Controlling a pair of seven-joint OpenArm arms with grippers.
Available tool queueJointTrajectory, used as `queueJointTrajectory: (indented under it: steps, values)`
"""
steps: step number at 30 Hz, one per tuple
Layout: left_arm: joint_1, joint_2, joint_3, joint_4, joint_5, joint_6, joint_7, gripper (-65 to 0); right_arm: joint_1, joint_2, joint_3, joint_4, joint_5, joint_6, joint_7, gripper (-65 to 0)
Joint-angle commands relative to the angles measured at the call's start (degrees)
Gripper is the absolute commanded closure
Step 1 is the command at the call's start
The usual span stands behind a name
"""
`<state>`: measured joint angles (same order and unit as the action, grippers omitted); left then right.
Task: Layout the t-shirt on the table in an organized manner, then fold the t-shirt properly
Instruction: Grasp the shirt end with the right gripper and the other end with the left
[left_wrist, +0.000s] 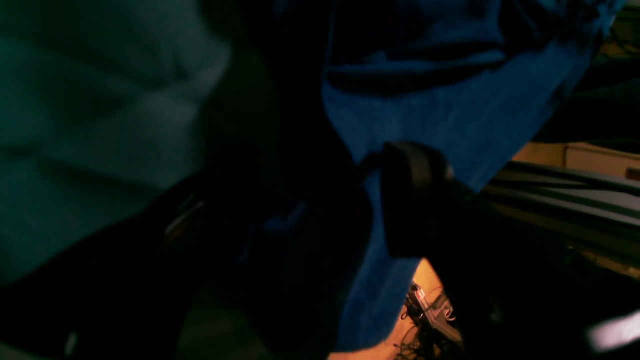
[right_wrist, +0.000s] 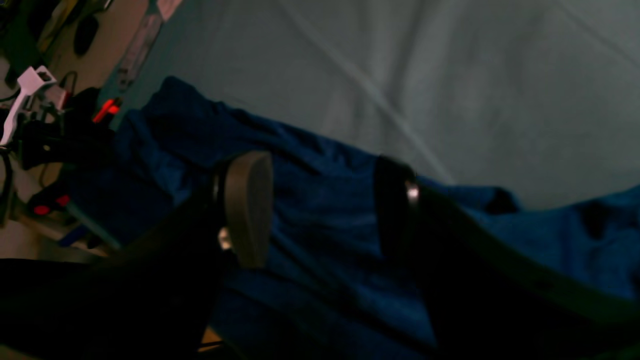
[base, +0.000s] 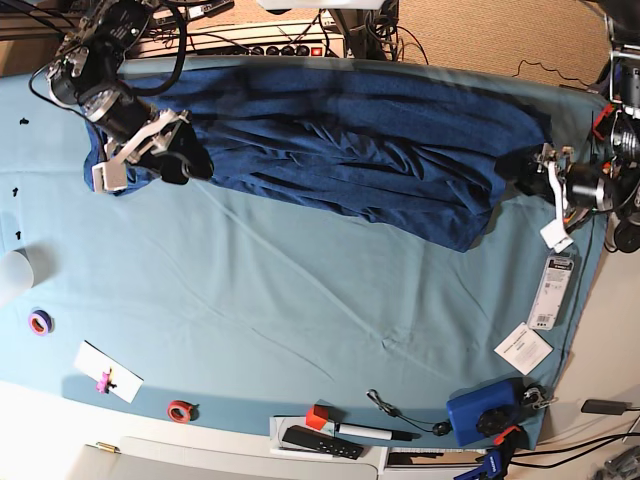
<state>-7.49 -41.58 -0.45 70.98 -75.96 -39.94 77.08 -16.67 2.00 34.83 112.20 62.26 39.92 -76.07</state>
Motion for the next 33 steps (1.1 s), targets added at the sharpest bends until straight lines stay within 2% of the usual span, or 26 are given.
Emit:
queueJointTrajectory:
  steps: [1,4,8,13,22,26,33]
  values:
    - [-1.1,-1.3,-0.5,0.7,-0.7,-0.1,-0.5,-39.1,0.0,0.5,0.2,1.0,1.4,0.1,1.3,-32.5]
    - [-1.1,-1.3,-1.7,0.7,-0.7,-0.1,-1.7,-39.1,-0.5,0.6,0.2,1.4,1.4,0.1,1.3,-32.5]
    - [-1.1,-1.3,-7.3,0.7,0.0,-0.1,-1.8,-39.1,-0.5,0.6,0.2,3.5,2.3,0.1,1.8,-32.5]
    - [-0.3,-1.3,-13.3,0.5,1.4,3.5,-0.7,-39.1,-0.5,0.6,0.2,8.0,2.2,0.1,2.6,-32.5]
    - [8.0,-0.7,-13.3,0.5,1.3,4.1,-2.4,-39.1,-0.5,0.5,0.2,13.0,0.5,0.1,1.9,-32.5]
    - [9.2,1.7,-13.3,0.5,-1.2,4.1,-2.1,-39.1,-0.9,0.5,0.2,13.0,-3.2,0.1,1.9,-32.5]
    - [9.2,8.0,-13.3,0.5,-1.3,4.1,-2.1,-39.1,-2.7,0.5,0.2,13.0,-8.5,0.1,2.7,-32.5]
